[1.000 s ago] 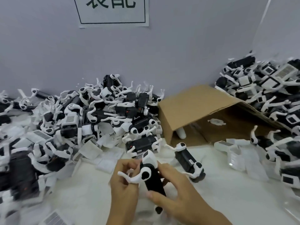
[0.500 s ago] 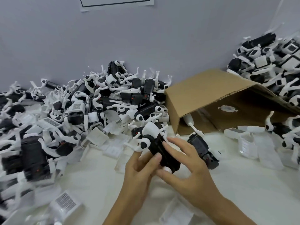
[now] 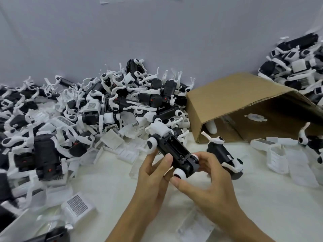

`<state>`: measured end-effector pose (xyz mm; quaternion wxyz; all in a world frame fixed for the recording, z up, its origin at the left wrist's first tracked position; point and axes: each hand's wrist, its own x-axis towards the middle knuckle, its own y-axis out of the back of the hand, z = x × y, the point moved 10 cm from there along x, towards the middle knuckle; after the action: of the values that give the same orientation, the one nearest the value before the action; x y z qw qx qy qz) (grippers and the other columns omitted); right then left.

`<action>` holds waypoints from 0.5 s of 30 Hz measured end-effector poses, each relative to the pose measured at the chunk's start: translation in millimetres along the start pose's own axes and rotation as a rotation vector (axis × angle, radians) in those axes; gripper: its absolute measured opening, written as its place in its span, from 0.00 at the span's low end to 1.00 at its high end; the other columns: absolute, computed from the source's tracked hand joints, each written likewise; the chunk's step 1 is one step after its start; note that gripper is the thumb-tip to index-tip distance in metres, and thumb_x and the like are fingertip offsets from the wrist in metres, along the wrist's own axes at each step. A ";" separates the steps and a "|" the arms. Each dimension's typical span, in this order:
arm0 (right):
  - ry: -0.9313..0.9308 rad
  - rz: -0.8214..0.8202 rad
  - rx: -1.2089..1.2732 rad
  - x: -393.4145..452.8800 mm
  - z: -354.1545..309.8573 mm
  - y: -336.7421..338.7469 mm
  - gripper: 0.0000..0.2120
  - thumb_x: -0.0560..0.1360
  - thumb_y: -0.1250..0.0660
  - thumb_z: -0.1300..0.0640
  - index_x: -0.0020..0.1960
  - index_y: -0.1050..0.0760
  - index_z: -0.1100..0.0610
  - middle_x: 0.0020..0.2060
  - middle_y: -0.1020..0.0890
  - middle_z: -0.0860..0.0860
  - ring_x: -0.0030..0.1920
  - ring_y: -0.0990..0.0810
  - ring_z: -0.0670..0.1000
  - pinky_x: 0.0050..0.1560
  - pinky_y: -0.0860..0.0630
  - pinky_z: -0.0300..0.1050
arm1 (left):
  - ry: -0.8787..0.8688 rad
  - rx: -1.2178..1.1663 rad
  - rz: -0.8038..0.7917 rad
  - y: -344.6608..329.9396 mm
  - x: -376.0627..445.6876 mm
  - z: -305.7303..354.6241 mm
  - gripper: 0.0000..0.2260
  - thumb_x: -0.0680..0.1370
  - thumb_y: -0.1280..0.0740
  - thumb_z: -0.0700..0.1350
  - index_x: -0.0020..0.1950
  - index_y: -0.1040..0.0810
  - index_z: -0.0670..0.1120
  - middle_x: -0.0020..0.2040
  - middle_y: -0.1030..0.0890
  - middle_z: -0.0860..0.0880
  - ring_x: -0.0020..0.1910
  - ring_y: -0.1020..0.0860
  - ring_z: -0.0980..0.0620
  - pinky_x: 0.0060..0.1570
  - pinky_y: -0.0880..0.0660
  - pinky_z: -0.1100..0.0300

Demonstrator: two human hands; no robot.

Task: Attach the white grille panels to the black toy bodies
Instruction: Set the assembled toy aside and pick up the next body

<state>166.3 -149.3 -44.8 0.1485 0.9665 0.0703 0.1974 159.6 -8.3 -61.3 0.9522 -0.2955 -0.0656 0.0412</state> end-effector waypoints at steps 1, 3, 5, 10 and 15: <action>0.013 0.018 -0.015 0.2 -2.6 3.5 0.30 0.58 0.23 0.32 0.56 0.28 0.37 0.51 0.18 0.39 0.55 0.21 0.42 0.53 0.29 0.31 | -0.001 0.008 0.003 0.2 0.2 -0.5 0.17 0.73 0.28 0.47 0.63 0.18 0.49 0.59 0.17 0.38 0.57 0.17 0.43 0.54 0.19 0.54; 0.045 0.036 -0.029 -0.3 -7.8 5.6 0.29 0.60 0.24 0.32 0.57 0.29 0.36 0.52 0.19 0.37 0.57 0.22 0.41 0.54 0.30 0.29 | -0.003 0.021 0.013 0.6 -0.5 -1.0 0.20 0.74 0.28 0.48 0.66 0.20 0.47 0.61 0.18 0.37 0.61 0.19 0.41 0.61 0.21 0.51; 0.046 0.029 -0.032 -2.2 -7.8 0.7 0.30 0.61 0.25 0.32 0.60 0.30 0.34 0.56 0.21 0.33 0.60 0.23 0.39 0.55 0.30 0.28 | -0.007 0.016 0.004 -2.5 -1.5 0.0 0.21 0.74 0.28 0.49 0.67 0.21 0.46 0.61 0.18 0.38 0.62 0.19 0.42 0.61 0.22 0.52; 0.048 0.034 -0.081 -6.0 -7.2 -2.0 0.31 0.61 0.24 0.32 0.60 0.30 0.35 0.57 0.21 0.33 0.61 0.24 0.40 0.56 0.28 0.39 | -0.051 0.107 -0.071 -13.3 -6.4 6.8 0.21 0.74 0.27 0.52 0.65 0.21 0.49 0.61 0.17 0.41 0.62 0.19 0.44 0.60 0.22 0.54; 0.142 0.013 -0.075 -4.7 -12.9 -1.6 0.36 0.66 0.21 0.52 0.69 0.34 0.35 0.65 0.27 0.29 0.68 0.31 0.34 0.62 0.35 0.23 | -0.139 0.277 0.015 -9.5 -8.4 13.4 0.15 0.71 0.24 0.51 0.57 0.17 0.56 0.55 0.14 0.49 0.57 0.16 0.50 0.52 0.20 0.61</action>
<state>156.7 -145.4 -35.7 0.1780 0.9443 0.0670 0.2687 149.7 -9.5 -45.8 0.9767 -0.1583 -0.1227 0.0773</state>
